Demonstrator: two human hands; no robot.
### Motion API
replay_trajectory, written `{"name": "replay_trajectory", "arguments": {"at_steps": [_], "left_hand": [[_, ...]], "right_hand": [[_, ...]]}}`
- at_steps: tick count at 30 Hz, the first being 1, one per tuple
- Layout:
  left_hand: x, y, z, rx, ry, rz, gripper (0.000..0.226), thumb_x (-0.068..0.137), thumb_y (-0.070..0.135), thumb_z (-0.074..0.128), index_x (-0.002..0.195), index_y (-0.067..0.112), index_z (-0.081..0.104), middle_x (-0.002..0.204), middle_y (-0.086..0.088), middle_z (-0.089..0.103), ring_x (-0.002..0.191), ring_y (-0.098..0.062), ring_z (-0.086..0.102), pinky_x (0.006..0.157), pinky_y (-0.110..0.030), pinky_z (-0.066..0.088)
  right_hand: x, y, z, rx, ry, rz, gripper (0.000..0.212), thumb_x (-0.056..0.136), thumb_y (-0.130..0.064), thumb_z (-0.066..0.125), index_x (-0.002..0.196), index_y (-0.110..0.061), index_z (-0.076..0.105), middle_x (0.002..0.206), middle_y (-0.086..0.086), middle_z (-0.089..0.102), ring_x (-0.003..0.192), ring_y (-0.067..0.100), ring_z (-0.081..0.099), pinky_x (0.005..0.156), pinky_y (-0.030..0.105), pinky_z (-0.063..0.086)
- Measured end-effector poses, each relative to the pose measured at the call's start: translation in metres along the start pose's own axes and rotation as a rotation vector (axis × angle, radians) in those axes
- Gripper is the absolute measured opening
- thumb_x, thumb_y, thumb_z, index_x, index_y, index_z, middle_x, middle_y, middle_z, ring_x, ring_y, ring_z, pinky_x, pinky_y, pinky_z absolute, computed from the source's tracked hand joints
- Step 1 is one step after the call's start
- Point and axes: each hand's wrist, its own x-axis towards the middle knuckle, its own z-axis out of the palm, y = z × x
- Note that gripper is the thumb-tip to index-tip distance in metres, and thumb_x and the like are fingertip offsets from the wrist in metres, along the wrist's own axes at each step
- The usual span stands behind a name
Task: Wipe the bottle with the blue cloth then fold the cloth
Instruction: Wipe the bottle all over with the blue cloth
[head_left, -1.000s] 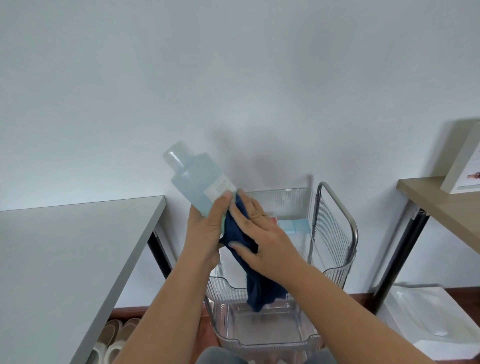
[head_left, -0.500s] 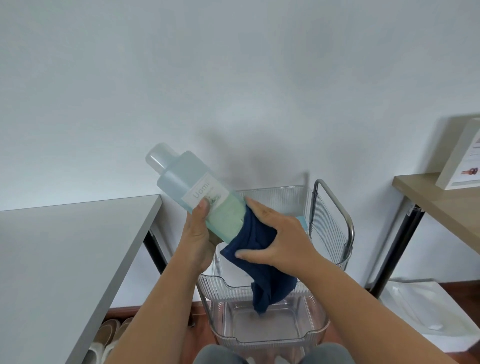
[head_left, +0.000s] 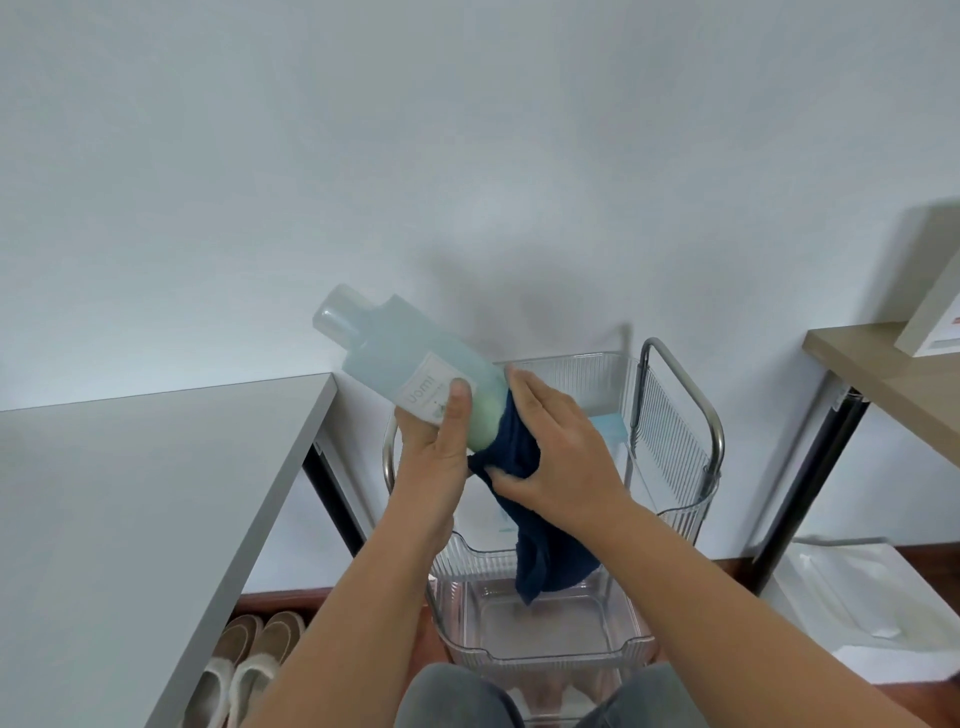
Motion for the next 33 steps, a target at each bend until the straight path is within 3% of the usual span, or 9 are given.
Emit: {"name": "replay_trajectory", "arguments": {"at_steps": [2,4,7,9,15,19,22,26,33], "left_hand": [[0.001,0.004,-0.003,0.001,-0.033,0.010,0.042,0.082,0.053,0.062,0.122,0.044,0.055,0.115,0.011,0.071,0.109,-0.012,0.068,0.073,-0.036,0.060],[0.004,0.006,-0.010,-0.005,-0.072,-0.029,0.053,0.081,0.050,0.066,0.130,0.034,0.051,0.118,0.005,0.071,0.109,-0.019,0.068,0.071,-0.036,0.059],[0.005,0.004,-0.018,-0.001,-0.116,-0.058,0.073,0.074,0.053,0.071,0.137,0.026,0.046,0.124,-0.002,0.069,0.109,-0.023,0.069,0.070,-0.036,0.059],[0.006,0.004,-0.019,-0.019,-0.105,-0.067,0.080,0.071,0.054,0.071,0.140,0.024,0.045,0.128,-0.004,0.067,0.111,-0.026,0.067,0.071,-0.038,0.059],[0.008,0.001,-0.017,-0.096,-0.063,-0.073,0.092,0.068,0.064,0.075,0.141,0.017,0.046,0.130,-0.009,0.065,0.113,-0.032,0.066,0.071,-0.038,0.058],[0.009,-0.004,-0.018,-0.153,-0.057,-0.076,0.076,0.072,0.058,0.067,0.136,0.021,0.051,0.125,-0.005,0.068,0.105,-0.031,0.069,0.068,-0.040,0.060],[0.011,-0.006,-0.021,-0.163,-0.051,-0.056,0.064,0.074,0.056,0.066,0.129,0.025,0.055,0.117,0.000,0.071,0.095,-0.022,0.070,0.065,-0.037,0.059],[0.015,-0.007,-0.019,-0.175,0.004,-0.056,0.057,0.079,0.055,0.062,0.128,0.027,0.057,0.117,0.001,0.071,0.101,-0.023,0.071,0.065,-0.036,0.059],[0.018,-0.005,-0.012,-0.189,0.206,-0.139,0.071,0.071,0.064,0.065,0.128,0.024,0.059,0.114,-0.003,0.072,0.099,-0.026,0.073,0.064,-0.038,0.060]], "right_hand": [[0.003,-0.002,-0.002,-0.027,-0.058,-0.039,0.098,0.068,-0.031,0.079,0.150,-0.011,0.027,0.151,0.010,0.039,0.132,0.030,0.044,0.101,0.049,0.045],[0.011,-0.003,-0.008,0.026,-0.165,-0.008,0.105,0.068,-0.034,0.077,0.153,-0.023,0.015,0.156,-0.001,0.029,0.137,0.020,0.037,0.106,0.040,0.041],[0.028,-0.003,-0.019,0.236,-0.293,0.107,0.109,0.066,-0.040,0.078,0.151,-0.043,0.010,0.147,-0.024,0.031,0.130,-0.010,0.031,0.104,0.007,0.027],[0.036,-0.003,-0.024,0.305,-0.332,0.155,0.109,0.063,-0.043,0.080,0.148,-0.049,0.012,0.136,-0.030,0.038,0.120,-0.018,0.034,0.095,-0.003,0.027],[0.038,0.006,-0.031,0.361,-0.388,0.291,0.111,0.055,-0.056,0.081,0.146,-0.053,0.018,0.135,-0.023,0.052,0.118,0.000,0.052,0.098,0.021,0.044],[0.025,0.017,-0.034,0.323,-0.435,0.327,0.110,0.053,-0.061,0.080,0.145,-0.052,0.020,0.131,-0.022,0.053,0.114,0.003,0.055,0.092,0.022,0.047],[0.013,0.024,-0.035,0.311,-0.426,0.346,0.110,0.054,-0.060,0.080,0.145,-0.051,0.019,0.130,-0.027,0.052,0.111,-0.002,0.053,0.083,0.011,0.041],[-0.001,0.030,-0.034,0.264,-0.399,0.344,0.110,0.058,-0.056,0.079,0.148,-0.048,0.016,0.130,-0.025,0.047,0.114,-0.001,0.048,0.088,0.016,0.038],[-0.010,0.025,-0.018,0.076,-0.381,0.231,0.108,0.071,-0.040,0.075,0.151,-0.038,0.002,0.143,-0.007,0.032,0.124,0.011,0.037,0.098,0.024,0.035]]}}
